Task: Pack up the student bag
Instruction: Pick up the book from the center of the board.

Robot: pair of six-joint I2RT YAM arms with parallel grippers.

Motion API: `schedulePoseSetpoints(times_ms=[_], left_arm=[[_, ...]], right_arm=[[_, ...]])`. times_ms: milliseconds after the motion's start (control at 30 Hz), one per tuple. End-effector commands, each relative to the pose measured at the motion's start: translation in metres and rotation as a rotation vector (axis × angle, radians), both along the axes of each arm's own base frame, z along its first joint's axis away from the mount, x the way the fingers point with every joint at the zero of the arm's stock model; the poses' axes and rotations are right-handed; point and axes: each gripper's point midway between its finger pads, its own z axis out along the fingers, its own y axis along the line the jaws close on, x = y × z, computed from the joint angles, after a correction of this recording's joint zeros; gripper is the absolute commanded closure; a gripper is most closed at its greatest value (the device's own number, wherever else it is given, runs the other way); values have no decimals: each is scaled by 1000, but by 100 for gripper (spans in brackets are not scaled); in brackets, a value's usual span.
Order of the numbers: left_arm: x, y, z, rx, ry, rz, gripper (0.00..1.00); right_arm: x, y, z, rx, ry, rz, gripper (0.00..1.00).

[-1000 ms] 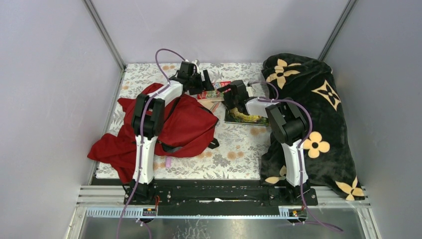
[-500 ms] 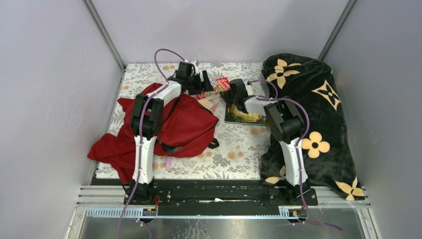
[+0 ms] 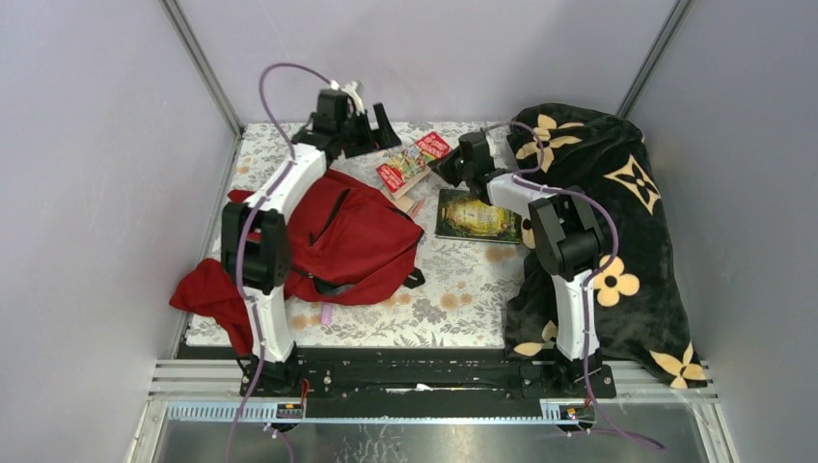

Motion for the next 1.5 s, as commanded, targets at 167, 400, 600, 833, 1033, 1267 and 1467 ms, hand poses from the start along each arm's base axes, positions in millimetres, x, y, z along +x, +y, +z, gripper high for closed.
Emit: schedulePoseSetpoints(times_ms=[167,400,600,833,1033,1267,1467], left_arm=[[-37,24,108,-6,-179,-41,1],[-83,0,109,-103,-149,-247,1],[-111,-20,99,-209,-76,-384,1],[-165,-58,106,-368,-55,-652,1],[-182,-72,116,-441,-83,-721,20],[-154,-69,133,-412,-104,-546,100],[-123,-43,184,-431,-254,-186,100]], right_arm=[[-33,-32,183,-75,-403,230,100],[-109,-38,214,-84,-475,454,100],[-182,-20,226,10,-512,769,100],[-215,-9,229,124,-527,970,100],[-212,-1,224,213,-494,1012,100],[-177,-25,209,2,-465,701,2],[-193,-51,240,113,-578,445,0]])
